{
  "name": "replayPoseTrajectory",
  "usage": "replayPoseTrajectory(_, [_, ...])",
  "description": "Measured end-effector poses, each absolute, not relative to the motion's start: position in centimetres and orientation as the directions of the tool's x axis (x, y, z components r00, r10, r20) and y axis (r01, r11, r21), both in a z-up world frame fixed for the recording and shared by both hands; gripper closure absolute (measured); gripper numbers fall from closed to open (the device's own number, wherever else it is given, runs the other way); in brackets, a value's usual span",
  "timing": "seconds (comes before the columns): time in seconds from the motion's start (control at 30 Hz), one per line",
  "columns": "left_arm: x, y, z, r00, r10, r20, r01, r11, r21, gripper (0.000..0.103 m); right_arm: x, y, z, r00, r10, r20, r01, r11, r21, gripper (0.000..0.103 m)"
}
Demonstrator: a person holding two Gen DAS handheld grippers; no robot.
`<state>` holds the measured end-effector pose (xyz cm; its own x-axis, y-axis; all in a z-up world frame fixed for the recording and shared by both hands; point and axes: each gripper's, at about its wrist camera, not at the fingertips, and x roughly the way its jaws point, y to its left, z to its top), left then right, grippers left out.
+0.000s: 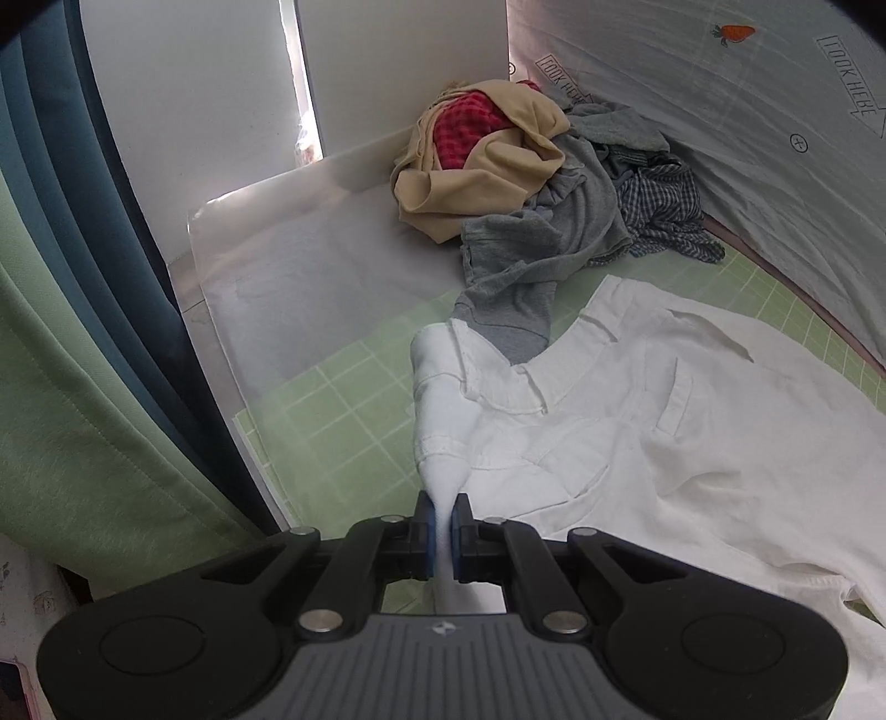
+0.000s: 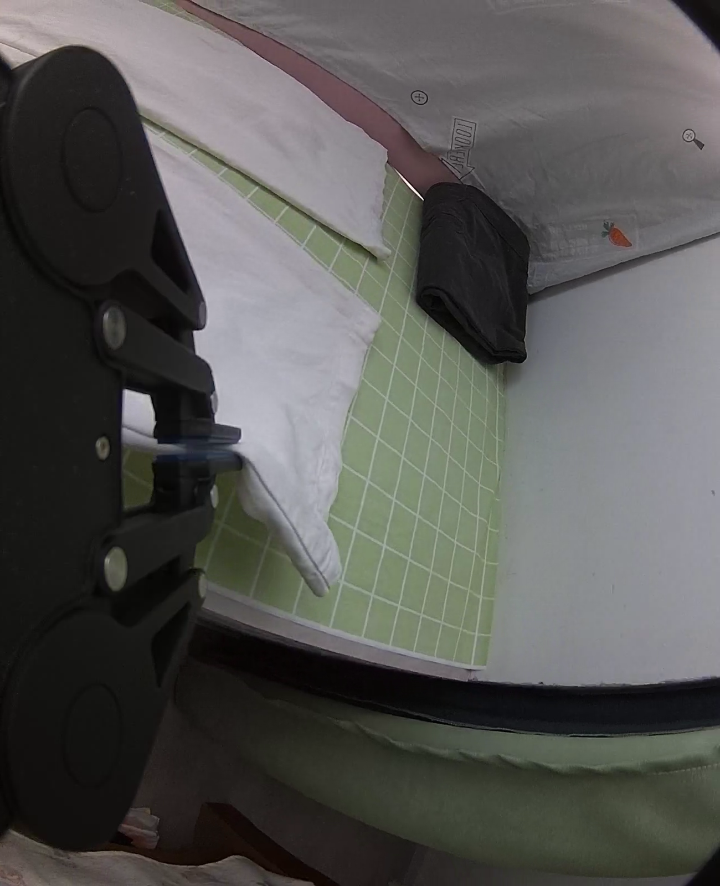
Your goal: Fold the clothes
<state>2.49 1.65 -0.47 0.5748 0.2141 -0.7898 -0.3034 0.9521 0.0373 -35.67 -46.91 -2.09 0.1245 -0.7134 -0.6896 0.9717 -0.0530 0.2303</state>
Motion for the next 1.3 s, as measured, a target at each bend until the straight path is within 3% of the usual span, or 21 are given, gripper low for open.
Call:
replayPoseTrajectory(0.37, [7.4,-2.9,6.1,0.741,0.131,-0.659,-0.262,0.959,-0.104,0.097,-28.4,-52.3,5.8,0.308,-0.836,-0.454,0.936,0.182,0.300,0.100])
replayPoseTrajectory(0.53, [10.9,-4.7,5.5,0.741,0.126,-0.659,-0.271,0.955,-0.122,0.097,-24.6,-55.5,8.3,0.375,-0.856,-0.355,0.911,0.269,0.314,0.100])
replayPoseTrajectory(0.9, [25.4,-11.3,5.4,0.800,0.081,-0.594,-0.210,0.966,-0.151,0.095,-9.2,-65.9,8.7,0.462,-0.823,-0.330,0.886,0.410,0.217,0.100])
replayPoseTrajectory(0.97, [29.4,-13.4,4.5,0.789,0.067,-0.611,-0.152,0.984,-0.089,0.086,-2.8,-68.6,8.2,0.500,-0.785,-0.365,0.862,0.493,0.121,0.100])
replayPoseTrajectory(1.03, [32.2,-15.2,3.5,0.757,0.077,-0.649,-0.134,0.990,-0.039,0.070,3.2,-71.0,7.1,0.492,-0.745,-0.450,0.838,0.546,0.010,0.098])
replayPoseTrajectory(1.1, [32.5,-16.3,2.6,0.740,0.089,-0.667,-0.137,0.990,-0.020,0.042,6.5,-72.6,5.7,0.471,-0.703,-0.532,0.828,0.561,-0.009,0.077])
replayPoseTrajectory(1.17, [31.8,-16.9,1.3,0.723,0.081,-0.686,-0.112,0.994,-0.001,0.035,7.7,-73.2,4.2,0.453,-0.677,-0.580,0.831,0.557,-0.002,0.058])
replayPoseTrajectory(1.23, [31.0,-17.3,-0.7,0.685,0.088,-0.723,-0.093,0.995,0.033,0.035,7.1,-72.8,2.3,0.431,-0.664,-0.611,0.836,0.548,-0.007,0.055])
replayPoseTrajectory(1.3, [30.0,-17.3,-3.1,0.623,0.109,-0.775,-0.089,0.994,0.068,0.034,5.7,-72.5,0.2,0.393,-0.652,-0.648,0.854,0.520,-0.006,0.037])
